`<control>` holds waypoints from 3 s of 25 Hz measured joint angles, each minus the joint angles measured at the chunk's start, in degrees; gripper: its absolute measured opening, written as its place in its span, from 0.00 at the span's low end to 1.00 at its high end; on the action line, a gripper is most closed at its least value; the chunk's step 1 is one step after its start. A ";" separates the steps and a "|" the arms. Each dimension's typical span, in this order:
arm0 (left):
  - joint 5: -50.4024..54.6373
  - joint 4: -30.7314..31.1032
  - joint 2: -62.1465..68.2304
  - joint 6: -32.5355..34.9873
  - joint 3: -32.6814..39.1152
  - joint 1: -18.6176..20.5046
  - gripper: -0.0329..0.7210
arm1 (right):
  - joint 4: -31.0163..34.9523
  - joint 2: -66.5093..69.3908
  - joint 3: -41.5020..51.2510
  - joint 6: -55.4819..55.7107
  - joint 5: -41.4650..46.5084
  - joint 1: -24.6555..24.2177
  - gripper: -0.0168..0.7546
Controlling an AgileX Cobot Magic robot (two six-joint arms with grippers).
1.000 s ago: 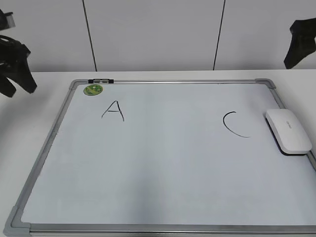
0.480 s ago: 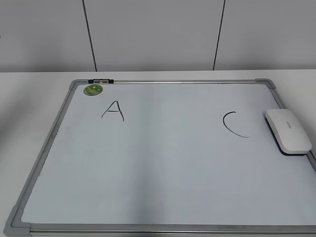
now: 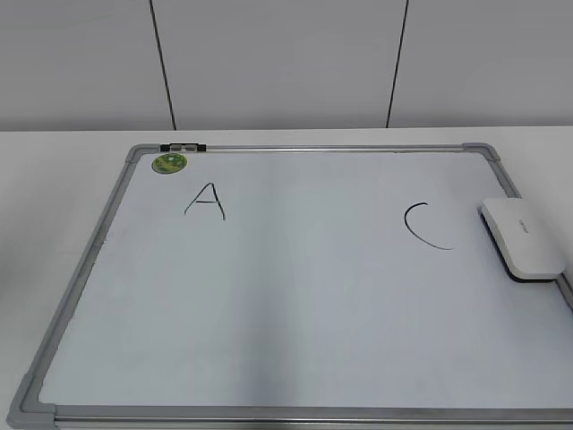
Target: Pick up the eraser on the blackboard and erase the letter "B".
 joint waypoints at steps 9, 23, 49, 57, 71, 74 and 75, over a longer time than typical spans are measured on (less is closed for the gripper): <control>0.00 0.00 -17.52 -0.62 16.30 -0.38 0.56 | 1.90 -17.10 14.24 1.43 0.13 0.97 0.79; -4.83 4.25 -34.65 -0.74 34.83 -0.38 0.56 | -4.51 -33.64 32.42 1.56 0.50 1.37 0.79; -9.37 9.14 -34.84 -2.34 36.72 -0.38 0.59 | -6.93 -33.62 38.98 3.85 -6.68 1.37 0.78; -9.37 9.19 -34.84 -2.56 36.72 -0.38 0.58 | -6.93 -33.62 38.98 3.85 -6.68 1.37 0.78; -9.26 9.19 -40.24 -2.56 36.72 0.61 0.57 | -6.93 -36.55 38.98 3.85 -6.76 1.37 0.78; -9.18 9.19 -44.41 -2.56 36.72 2.19 0.54 | -6.93 -41.37 38.98 3.85 -6.76 1.37 0.78; -9.18 9.19 -45.94 -2.56 36.72 2.82 0.54 | -6.93 -43.28 38.98 3.85 -6.76 1.37 0.78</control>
